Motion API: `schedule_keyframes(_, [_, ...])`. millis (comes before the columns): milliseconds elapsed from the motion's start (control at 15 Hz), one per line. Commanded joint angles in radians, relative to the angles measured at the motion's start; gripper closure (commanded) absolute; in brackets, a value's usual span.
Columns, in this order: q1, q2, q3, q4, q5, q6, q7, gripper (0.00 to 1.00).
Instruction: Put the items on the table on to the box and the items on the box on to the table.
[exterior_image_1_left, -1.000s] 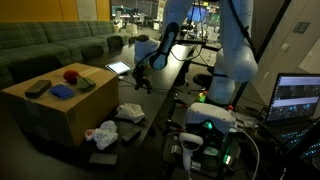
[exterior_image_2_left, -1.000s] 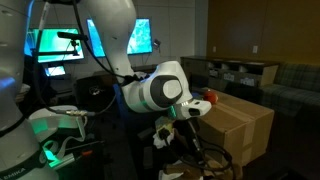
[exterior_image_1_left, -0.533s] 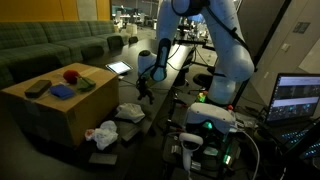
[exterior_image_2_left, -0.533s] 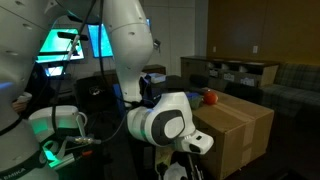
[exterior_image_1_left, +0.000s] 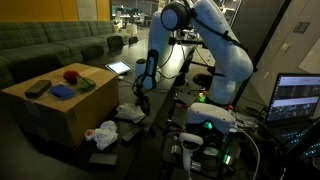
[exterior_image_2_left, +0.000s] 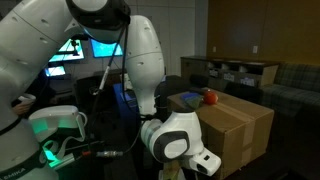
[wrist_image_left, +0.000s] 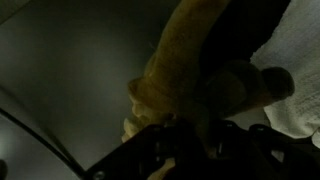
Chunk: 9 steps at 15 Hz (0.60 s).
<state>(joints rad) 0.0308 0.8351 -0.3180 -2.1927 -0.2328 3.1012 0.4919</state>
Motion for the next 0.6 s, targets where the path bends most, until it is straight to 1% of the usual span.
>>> schedule_keyframes(0, [0.021,0.054,0.010,0.059,0.151,0.010,-0.105,0.56])
schedule_keyframes(67, [0.027,0.057,0.010,0.062,0.178,0.013,-0.122,0.51])
schedule_keyframes(333, [0.044,0.043,0.007,0.061,0.240,0.015,-0.173,0.19])
schedule_keyframes(467, [0.063,0.030,-0.005,0.055,0.250,0.017,-0.189,0.05])
schedule_keyframes(533, [0.073,0.025,-0.011,0.052,0.252,0.020,-0.196,0.01])
